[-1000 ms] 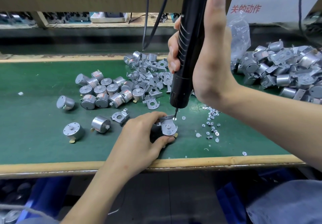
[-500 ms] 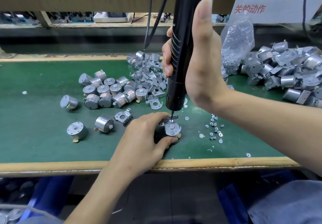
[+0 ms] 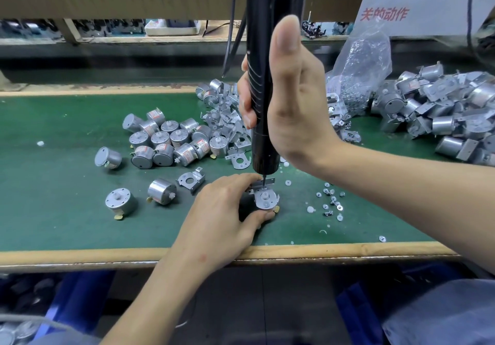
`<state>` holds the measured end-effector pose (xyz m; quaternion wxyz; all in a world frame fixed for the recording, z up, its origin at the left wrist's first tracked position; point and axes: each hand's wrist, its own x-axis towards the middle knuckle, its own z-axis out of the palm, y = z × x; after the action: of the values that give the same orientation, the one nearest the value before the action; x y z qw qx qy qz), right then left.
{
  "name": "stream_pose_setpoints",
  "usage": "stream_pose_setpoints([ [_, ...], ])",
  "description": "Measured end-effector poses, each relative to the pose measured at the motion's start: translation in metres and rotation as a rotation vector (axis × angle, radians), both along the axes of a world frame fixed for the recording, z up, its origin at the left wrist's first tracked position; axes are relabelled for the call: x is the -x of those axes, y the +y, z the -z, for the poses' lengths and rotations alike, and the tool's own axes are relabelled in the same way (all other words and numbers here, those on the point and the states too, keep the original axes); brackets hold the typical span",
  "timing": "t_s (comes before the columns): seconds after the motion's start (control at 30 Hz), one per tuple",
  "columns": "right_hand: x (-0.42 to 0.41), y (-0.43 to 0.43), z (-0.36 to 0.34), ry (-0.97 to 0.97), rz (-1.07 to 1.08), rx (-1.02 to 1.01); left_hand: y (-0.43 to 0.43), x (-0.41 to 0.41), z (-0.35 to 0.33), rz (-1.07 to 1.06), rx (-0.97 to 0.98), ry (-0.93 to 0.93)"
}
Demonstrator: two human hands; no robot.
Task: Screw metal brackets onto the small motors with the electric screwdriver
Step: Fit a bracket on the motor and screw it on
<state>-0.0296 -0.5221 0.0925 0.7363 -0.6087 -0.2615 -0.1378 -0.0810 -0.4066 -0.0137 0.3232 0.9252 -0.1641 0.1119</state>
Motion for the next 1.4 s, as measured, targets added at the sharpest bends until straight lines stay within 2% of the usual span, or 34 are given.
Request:
stream_pose_setpoints([
  [0.67,-0.006,-0.012,0.008,0.044,0.03,-0.064,-0.001,0.0,0.001,-0.032,-0.009,-0.005],
  [0.8,-0.012,-0.014,0.014,0.011,0.064,-0.015,0.0,-0.001,0.001,-0.034,-0.022,-0.011],
  [0.97,-0.015,-0.021,0.015,-0.03,0.16,0.17,0.0,-0.001,0.0,-0.029,-0.04,-0.022],
  [1.03,-0.012,-0.027,0.023,0.008,0.228,0.372,0.0,-0.001,0.0,-0.032,-0.043,-0.034],
  [1.13,0.0,-0.039,0.04,0.098,0.271,0.785,-0.001,-0.001,-0.001,-0.033,-0.042,-0.049],
  [1.23,0.012,-0.055,0.051,0.255,0.293,1.031,-0.001,-0.001,-0.003,-0.065,0.007,-0.109],
  [1.3,0.019,-0.065,0.055,0.376,0.195,1.077,-0.003,-0.002,-0.005,-0.099,0.054,-0.162],
  [1.33,0.022,-0.069,0.056,0.457,0.102,1.031,-0.005,-0.002,-0.005,-0.11,0.07,-0.194],
  [1.4,0.028,-0.078,0.055,0.608,-0.088,0.816,-0.012,-0.001,-0.007,-0.121,0.08,-0.258],
])
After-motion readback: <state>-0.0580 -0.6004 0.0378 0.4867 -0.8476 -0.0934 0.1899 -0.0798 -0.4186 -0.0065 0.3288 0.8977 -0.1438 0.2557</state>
